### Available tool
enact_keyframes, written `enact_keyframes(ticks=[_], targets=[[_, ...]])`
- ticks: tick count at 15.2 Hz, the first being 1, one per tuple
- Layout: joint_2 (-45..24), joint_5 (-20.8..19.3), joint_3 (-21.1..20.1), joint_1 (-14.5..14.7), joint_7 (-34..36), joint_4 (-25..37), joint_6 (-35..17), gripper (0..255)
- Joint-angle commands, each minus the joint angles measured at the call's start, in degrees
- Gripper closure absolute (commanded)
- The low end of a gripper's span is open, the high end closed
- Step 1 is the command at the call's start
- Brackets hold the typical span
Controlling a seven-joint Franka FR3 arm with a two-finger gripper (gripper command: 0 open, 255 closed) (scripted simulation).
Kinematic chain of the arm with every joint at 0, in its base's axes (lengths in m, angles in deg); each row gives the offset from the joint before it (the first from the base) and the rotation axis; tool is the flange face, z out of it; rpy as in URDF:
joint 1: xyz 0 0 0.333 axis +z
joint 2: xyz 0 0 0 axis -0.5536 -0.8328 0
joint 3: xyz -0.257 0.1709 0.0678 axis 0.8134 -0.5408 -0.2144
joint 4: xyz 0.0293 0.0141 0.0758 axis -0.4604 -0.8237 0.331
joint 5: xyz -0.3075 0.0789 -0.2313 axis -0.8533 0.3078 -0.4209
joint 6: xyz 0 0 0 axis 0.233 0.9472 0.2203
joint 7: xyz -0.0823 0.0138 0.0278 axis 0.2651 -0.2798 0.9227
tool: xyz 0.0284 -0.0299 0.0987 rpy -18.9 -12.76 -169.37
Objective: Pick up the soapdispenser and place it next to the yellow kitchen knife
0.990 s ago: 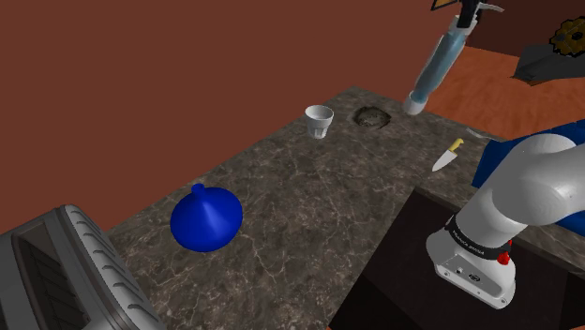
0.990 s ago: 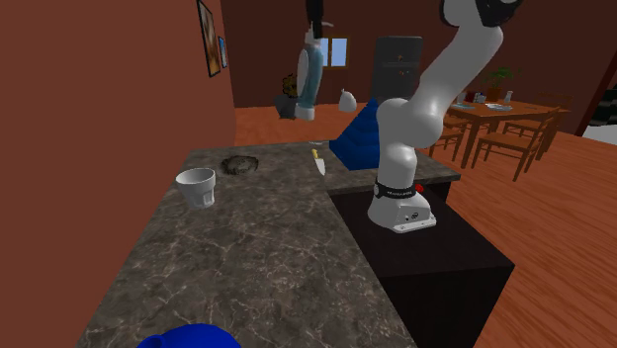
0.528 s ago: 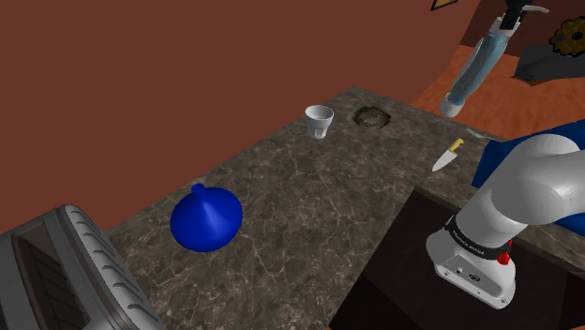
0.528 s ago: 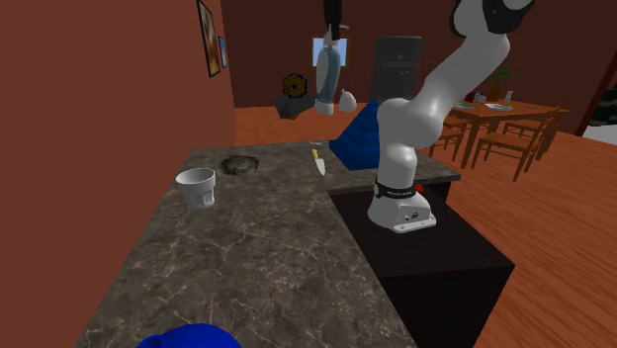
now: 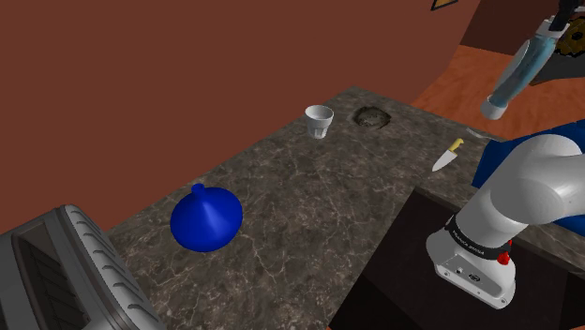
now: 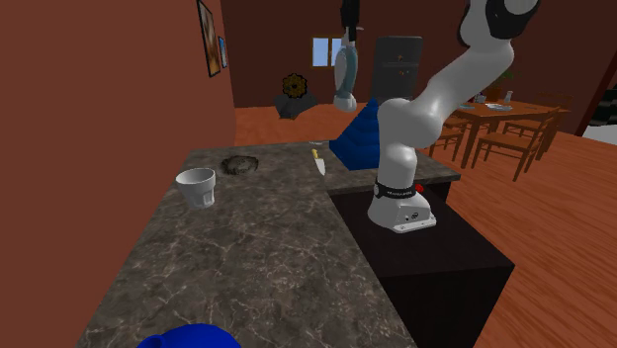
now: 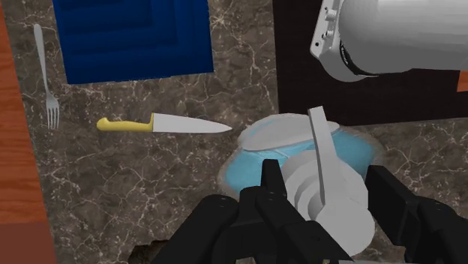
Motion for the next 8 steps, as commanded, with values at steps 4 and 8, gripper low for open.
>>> enact_keyframes(ticks=[4, 8], targets=[[1.86, -6.87, 5.58, 0.06, -7.39, 2.39, 1.84, 255], [3.60, -10.24, 8.39, 0.01, -10.37, 1.61, 1.38, 255]])
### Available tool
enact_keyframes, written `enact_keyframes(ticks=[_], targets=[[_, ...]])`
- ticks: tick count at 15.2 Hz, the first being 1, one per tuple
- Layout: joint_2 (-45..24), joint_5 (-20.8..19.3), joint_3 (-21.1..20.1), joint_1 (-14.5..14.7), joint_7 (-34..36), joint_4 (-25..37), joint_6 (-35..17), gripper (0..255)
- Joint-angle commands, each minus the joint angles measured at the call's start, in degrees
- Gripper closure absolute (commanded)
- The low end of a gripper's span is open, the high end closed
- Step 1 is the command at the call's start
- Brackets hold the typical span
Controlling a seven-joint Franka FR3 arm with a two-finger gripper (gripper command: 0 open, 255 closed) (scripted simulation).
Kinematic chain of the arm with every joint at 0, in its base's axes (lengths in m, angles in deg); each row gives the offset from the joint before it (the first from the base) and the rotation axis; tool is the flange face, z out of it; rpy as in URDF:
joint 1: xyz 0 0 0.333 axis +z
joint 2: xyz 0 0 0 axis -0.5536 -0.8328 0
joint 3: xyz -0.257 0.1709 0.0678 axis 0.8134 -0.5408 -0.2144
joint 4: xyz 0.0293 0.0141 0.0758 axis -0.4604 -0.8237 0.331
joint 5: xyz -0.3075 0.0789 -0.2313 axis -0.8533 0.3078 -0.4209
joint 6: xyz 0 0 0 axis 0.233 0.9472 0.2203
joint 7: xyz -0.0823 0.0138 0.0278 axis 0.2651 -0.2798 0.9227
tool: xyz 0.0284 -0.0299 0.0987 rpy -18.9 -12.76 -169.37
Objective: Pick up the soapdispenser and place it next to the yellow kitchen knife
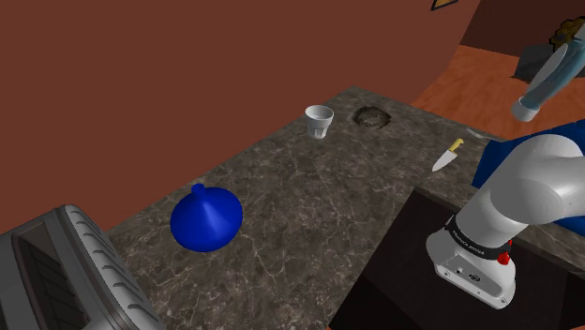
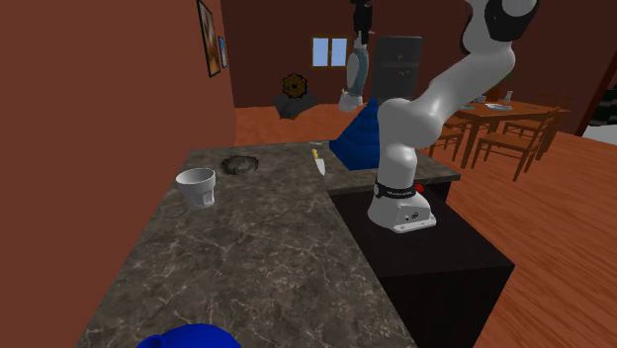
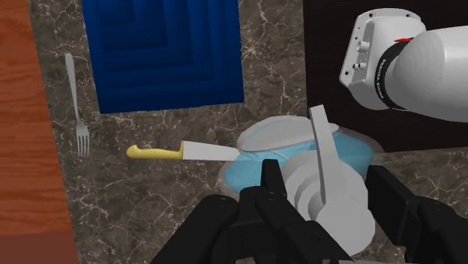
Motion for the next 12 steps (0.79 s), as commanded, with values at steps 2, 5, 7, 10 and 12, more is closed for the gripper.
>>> enact_keyframes(ticks=[2, 5, 7, 10, 12], targets=[[1.67, -0.89, 0.80, -0.27, 0.01, -2.86, -1.43, 255], [3.37, -1.30, 1.21, -0.64, 0.63, -6.08, -2.95, 255], [4.46, -1.61, 1.53, -0.90, 1.02, -8.17, -3.95, 255], [6.04, -2.12, 2.06, -1.28, 1.56, -11.22, -5.43, 255], [7.07, -2.49, 2.45, -1.54, 1.90, -13.21, -6.40, 255]])
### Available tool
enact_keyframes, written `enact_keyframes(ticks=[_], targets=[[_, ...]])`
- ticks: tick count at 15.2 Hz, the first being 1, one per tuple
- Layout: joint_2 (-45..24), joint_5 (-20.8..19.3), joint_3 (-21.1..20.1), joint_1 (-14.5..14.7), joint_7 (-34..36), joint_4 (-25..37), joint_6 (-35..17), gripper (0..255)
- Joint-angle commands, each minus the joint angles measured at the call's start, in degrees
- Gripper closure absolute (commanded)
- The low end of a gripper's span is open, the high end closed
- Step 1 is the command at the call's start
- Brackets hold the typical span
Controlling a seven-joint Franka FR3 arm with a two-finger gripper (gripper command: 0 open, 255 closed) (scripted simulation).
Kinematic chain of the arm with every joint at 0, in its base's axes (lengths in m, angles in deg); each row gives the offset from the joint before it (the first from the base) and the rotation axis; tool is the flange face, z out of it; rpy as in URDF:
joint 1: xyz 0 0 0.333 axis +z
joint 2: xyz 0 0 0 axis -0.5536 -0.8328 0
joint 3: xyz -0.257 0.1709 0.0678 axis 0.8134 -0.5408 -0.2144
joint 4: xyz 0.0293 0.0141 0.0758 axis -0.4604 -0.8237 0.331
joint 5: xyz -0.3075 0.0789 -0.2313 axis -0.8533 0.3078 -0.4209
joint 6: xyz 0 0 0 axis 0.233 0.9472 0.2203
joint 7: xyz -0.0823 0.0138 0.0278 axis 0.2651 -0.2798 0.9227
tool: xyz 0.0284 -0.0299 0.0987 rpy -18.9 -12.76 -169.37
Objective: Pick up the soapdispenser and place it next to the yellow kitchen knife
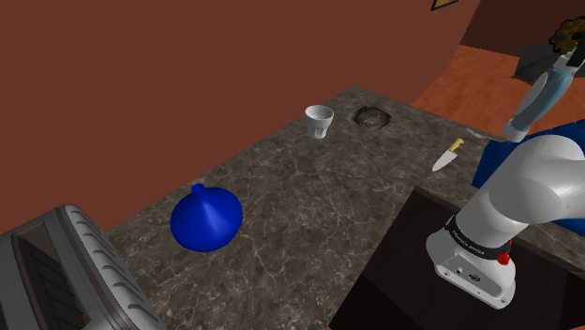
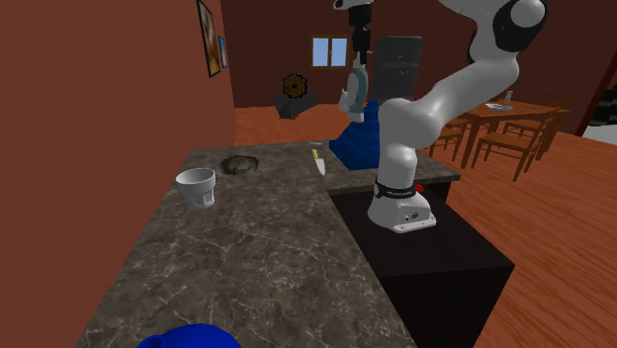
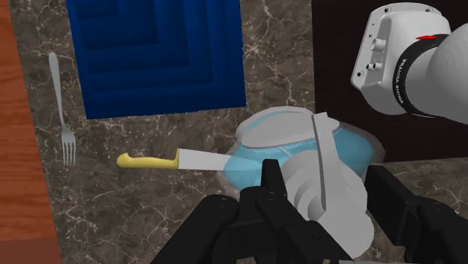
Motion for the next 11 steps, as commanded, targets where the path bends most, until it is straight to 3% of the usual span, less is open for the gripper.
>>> enact_keyframes(ticks=[1, 11], targets=[[1.00, -0.37, 0.38, -0.25, 0.37, -2.00, -1.02, 255], [5.61, -2.75, 2.90, -1.62, 1.82, -11.26, -5.76, 255]])
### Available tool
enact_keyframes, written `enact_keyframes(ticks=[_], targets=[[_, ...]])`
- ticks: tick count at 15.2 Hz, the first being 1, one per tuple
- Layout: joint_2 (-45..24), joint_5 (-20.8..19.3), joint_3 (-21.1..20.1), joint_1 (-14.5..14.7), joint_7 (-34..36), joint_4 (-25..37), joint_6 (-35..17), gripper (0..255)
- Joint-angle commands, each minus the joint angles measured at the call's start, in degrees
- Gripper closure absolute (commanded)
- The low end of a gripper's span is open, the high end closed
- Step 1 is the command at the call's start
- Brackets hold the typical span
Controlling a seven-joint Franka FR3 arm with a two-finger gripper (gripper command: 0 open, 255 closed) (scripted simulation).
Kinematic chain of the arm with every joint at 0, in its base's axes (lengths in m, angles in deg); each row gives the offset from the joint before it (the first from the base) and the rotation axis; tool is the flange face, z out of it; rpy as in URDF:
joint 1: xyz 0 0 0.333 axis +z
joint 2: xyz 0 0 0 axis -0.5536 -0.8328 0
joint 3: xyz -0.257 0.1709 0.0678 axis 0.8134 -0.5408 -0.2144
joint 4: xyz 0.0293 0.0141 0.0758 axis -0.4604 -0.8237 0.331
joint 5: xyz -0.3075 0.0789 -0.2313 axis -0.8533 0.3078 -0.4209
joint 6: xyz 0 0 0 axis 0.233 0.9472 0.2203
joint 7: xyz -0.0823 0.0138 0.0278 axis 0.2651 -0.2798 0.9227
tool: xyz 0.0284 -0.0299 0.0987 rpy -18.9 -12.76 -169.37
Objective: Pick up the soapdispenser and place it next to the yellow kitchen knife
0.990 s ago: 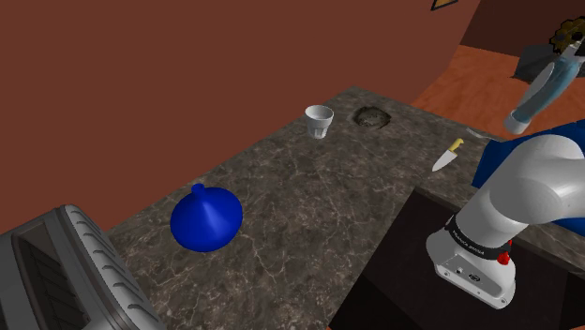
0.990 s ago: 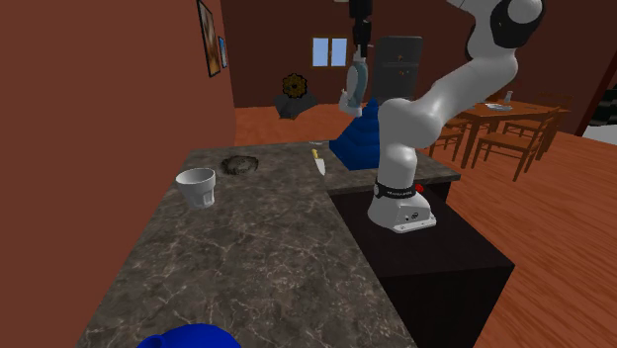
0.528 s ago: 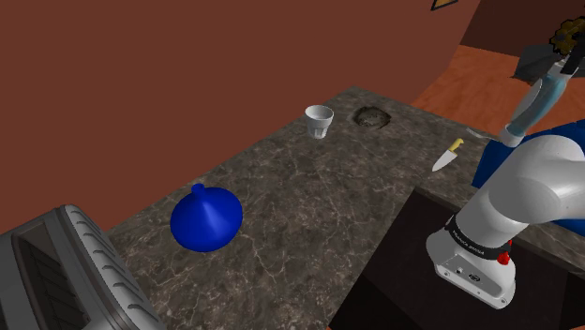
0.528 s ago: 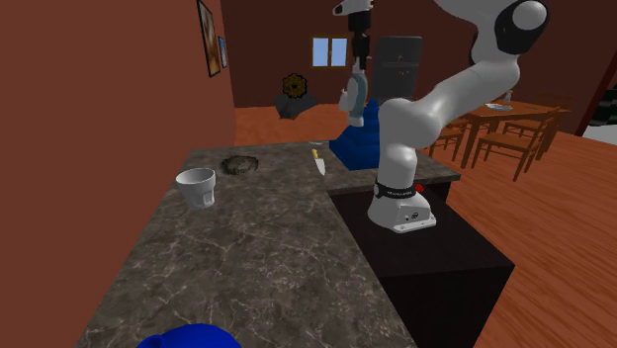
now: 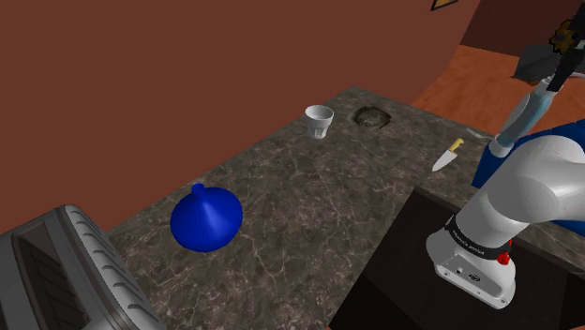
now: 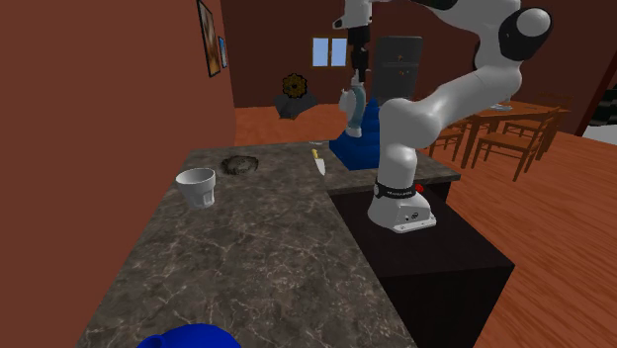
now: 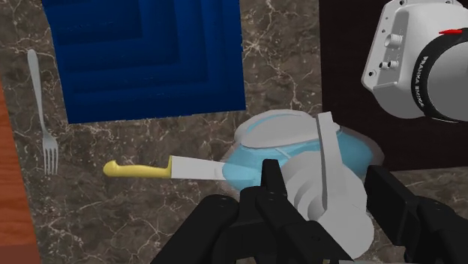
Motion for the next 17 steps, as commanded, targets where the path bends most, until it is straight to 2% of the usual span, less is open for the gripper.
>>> enact_keyframes(ticks=[1, 17], targets=[[0.76, -0.54, 0.61, -0.23, 0.29, -1.71, -1.00, 255], [6.44, -6.28, 6.70, -2.87, 2.01, -14.66, -8.46, 255]])
